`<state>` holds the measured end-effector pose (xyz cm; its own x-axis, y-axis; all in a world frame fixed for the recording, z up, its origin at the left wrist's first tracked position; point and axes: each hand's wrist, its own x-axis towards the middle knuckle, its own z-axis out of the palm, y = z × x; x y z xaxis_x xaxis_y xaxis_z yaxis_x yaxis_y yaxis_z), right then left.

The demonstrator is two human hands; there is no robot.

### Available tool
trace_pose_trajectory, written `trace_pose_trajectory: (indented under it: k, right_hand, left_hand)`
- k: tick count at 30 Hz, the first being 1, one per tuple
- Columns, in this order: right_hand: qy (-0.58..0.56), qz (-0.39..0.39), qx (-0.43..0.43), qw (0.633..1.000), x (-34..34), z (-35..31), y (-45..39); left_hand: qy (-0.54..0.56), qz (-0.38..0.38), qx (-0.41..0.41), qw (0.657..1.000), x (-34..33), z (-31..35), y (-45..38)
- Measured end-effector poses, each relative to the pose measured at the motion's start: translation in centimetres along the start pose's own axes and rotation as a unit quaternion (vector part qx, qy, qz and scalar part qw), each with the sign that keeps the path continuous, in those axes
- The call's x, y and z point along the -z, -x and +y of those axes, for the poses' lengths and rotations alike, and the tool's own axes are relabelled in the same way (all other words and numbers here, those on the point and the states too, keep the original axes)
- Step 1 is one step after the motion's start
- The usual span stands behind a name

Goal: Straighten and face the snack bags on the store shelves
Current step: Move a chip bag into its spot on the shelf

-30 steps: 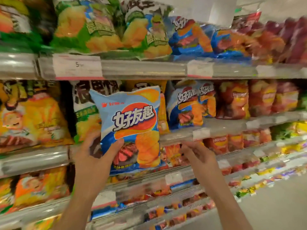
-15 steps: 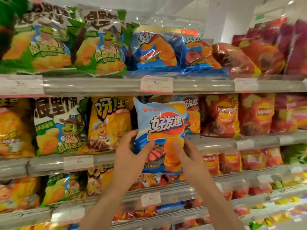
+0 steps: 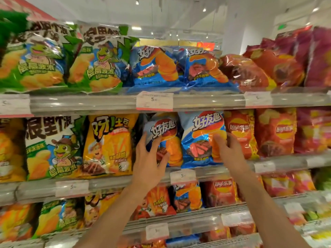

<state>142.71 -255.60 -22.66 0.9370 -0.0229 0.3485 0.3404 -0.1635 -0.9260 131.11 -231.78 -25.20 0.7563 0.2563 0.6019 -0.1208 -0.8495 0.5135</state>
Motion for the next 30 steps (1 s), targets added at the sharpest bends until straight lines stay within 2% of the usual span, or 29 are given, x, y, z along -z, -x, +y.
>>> trace_pose_trajectory:
  k: [4,6,10,12,15,20,25,30]
  right_hand:
    - [0.07,0.007,0.028,0.997,-2.6,0.5,-0.8]
    - [0.121,0.04,0.05,0.991,-3.1,0.7,-0.5]
    - [0.196,0.119,0.158,0.96,-4.0,0.4,1.9]
    - [0.248,0.09,0.209,0.942,-5.0,0.5,3.5]
    - [0.319,0.029,0.207,0.924,-6.3,1.1,3.9]
    - [0.357,0.042,0.191,0.914,-5.8,1.4,1.8]
    - [0.412,0.059,0.241,0.877,-6.1,3.8,3.9]
    - [0.389,0.013,0.21,0.897,-5.1,2.6,3.6]
  left_hand:
    - [0.001,0.0,0.003,1.0,-0.2,-0.9,-0.3]
    - [-0.002,0.005,-0.001,1.0,-0.4,-1.2,-0.2]
    - [-0.002,0.001,-0.007,1.0,-0.7,-1.4,-0.1]
    - [0.0,-0.004,-0.009,1.0,-0.9,-1.5,0.0]
    - [0.021,-0.008,-0.007,1.0,-0.8,-1.7,-0.3]
    - [0.05,-0.022,0.005,0.998,-0.4,-1.9,-0.7]
    - [0.039,-0.016,-0.007,0.999,-0.6,-1.8,-0.4]
    - [0.032,-0.028,0.014,0.999,-0.4,-1.3,-0.5]
